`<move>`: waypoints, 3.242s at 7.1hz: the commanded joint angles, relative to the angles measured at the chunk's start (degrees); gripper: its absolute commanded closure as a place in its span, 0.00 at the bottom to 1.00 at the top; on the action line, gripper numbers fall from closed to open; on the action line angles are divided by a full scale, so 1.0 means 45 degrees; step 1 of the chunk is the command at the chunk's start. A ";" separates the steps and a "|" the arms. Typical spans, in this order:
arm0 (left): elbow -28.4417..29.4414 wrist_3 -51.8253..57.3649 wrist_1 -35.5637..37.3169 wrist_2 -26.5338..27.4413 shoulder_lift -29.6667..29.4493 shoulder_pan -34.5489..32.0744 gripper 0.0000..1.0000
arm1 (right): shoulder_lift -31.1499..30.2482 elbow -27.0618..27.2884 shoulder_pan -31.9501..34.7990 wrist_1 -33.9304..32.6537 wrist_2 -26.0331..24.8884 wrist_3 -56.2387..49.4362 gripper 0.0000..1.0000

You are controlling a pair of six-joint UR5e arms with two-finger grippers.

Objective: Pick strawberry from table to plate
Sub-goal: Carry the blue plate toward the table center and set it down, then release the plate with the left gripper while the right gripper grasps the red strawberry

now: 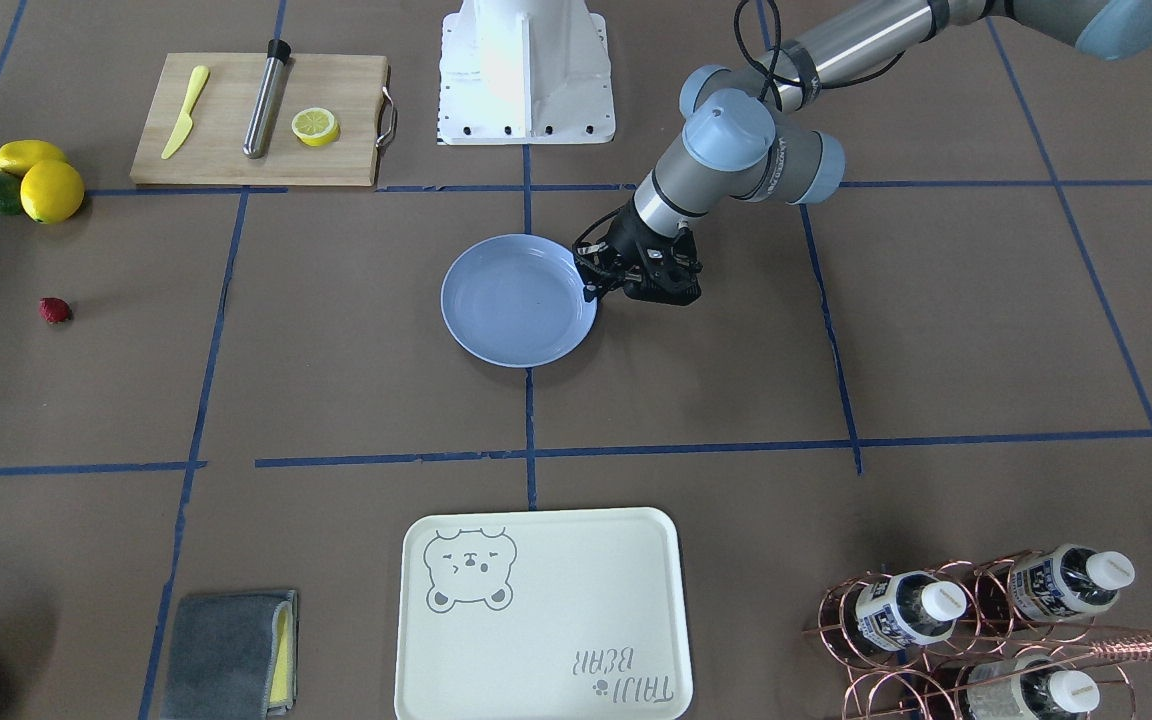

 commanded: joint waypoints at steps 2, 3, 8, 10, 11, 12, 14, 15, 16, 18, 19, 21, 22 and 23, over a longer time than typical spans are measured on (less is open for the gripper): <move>-0.0157 0.0003 0.0074 -0.0015 0.0260 -0.0033 1.00 | -0.0013 -0.0027 -0.0048 -0.0002 -0.0013 0.0000 0.00; -0.0158 0.0003 0.0074 0.0004 0.0261 -0.0033 1.00 | 0.0006 -0.0046 -0.0067 -0.0002 -0.0013 0.0000 0.00; -0.0975 -0.0017 0.0055 0.0258 0.0260 -0.0208 0.16 | 0.0045 0.0012 -0.0455 0.0037 0.0764 0.0058 0.00; -0.2028 -0.0017 0.0074 0.0161 0.0319 -0.0890 0.12 | 0.0163 0.0149 -0.1526 0.1585 0.0691 0.2327 0.00; -0.2342 -0.0017 0.0074 0.0122 0.0571 -0.1028 0.12 | -0.0186 0.0149 -0.2402 0.4307 0.0245 0.5186 0.00; -0.2577 -0.0036 0.0074 0.0121 0.0612 -0.1049 0.10 | -0.0905 0.0091 -0.4093 0.7911 -0.1944 0.8385 0.00; -0.2599 -0.0056 0.0074 0.0141 0.0612 -0.1068 0.09 | -0.1224 -0.0650 -0.6036 1.1301 -0.3485 1.1751 0.00; -0.2599 -0.0056 0.0074 0.0141 0.0612 -0.1107 0.09 | -0.1263 -0.0690 -0.6624 1.1307 -0.4128 1.1757 0.00; -0.2638 -0.0094 0.0074 0.0160 0.0612 -0.1088 0.08 | -0.1264 -0.1039 -0.7036 1.1403 -0.4347 1.1815 0.00; -0.2678 -0.0114 0.0074 0.0180 0.0612 -0.1088 0.06 | -0.1225 -0.1702 -0.7507 1.1482 -0.4407 1.1836 0.00; -0.2697 -0.0114 0.0074 0.0180 0.0612 -0.1088 0.06 | -0.1186 -0.1726 -0.7741 1.1483 -0.4408 1.1855 0.02; -0.2697 -0.0114 0.0074 0.0180 0.0612 -0.1088 0.06 | -0.1225 -0.1706 -0.7782 1.1483 -0.4408 1.1816 0.97; -0.2697 -0.0114 0.0055 0.0180 0.0612 -0.1088 0.05 | -0.1186 -0.1706 -0.7782 1.1463 -0.4427 1.1777 1.00; -0.2697 -0.0114 0.0074 0.0180 0.0632 -0.1088 0.05 | -0.1186 -0.1610 -0.7763 1.1482 -0.4427 1.1758 1.00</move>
